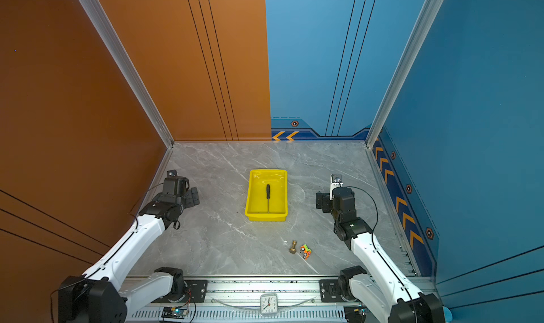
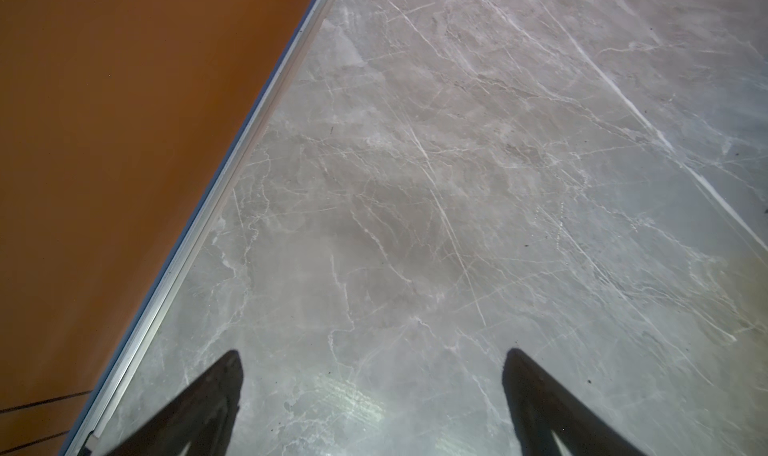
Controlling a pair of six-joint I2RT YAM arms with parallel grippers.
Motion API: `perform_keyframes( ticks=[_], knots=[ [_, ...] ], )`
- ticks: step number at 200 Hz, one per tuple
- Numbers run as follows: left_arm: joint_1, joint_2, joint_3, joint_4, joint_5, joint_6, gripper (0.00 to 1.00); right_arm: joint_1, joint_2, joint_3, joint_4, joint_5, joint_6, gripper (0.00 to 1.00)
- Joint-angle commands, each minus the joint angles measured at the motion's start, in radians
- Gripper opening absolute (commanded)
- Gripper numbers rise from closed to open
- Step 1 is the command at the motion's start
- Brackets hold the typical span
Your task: Put the screwdriver in the bin
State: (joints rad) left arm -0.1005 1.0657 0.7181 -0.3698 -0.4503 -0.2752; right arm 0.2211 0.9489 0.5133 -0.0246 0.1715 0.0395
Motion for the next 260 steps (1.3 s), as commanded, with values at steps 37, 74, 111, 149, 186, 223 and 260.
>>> perform_keyframes(
  ticks=[37, 74, 111, 149, 186, 223, 260],
  knots=[
    [0.013, -0.206, -0.270, 0.309, -0.029, 0.193, 0.98, -0.085, 0.038, -0.156, 0.241, -0.078, -0.043, 1.00],
    [0.043, -0.339, -0.431, 0.432, 0.033, 0.162, 0.98, -0.091, 0.050, -0.240, 0.373, -0.037, -0.047, 1.00],
    [0.045, -0.260, -0.487, 0.562, 0.011, 0.149, 0.98, -0.121, 0.077, -0.265, 0.489, -0.032, -0.058, 1.00],
    [0.050, -0.049, -0.459, 0.774, 0.034, 0.186, 0.98, -0.142, 0.178, -0.251, 0.618, -0.040, -0.043, 1.00],
    [0.067, 0.093, -0.425, 0.919, 0.095, 0.194, 0.98, -0.141, 0.340, -0.202, 0.764, -0.050, -0.036, 1.00],
    [0.073, 0.208, -0.408, 1.073, 0.128, 0.197, 0.98, -0.148, 0.488, -0.187, 0.923, -0.023, -0.029, 1.00],
    [0.073, 0.305, -0.371, 1.150, 0.138, 0.207, 0.98, -0.151, 0.564, -0.200, 1.014, 0.015, -0.010, 1.00]
  ],
)
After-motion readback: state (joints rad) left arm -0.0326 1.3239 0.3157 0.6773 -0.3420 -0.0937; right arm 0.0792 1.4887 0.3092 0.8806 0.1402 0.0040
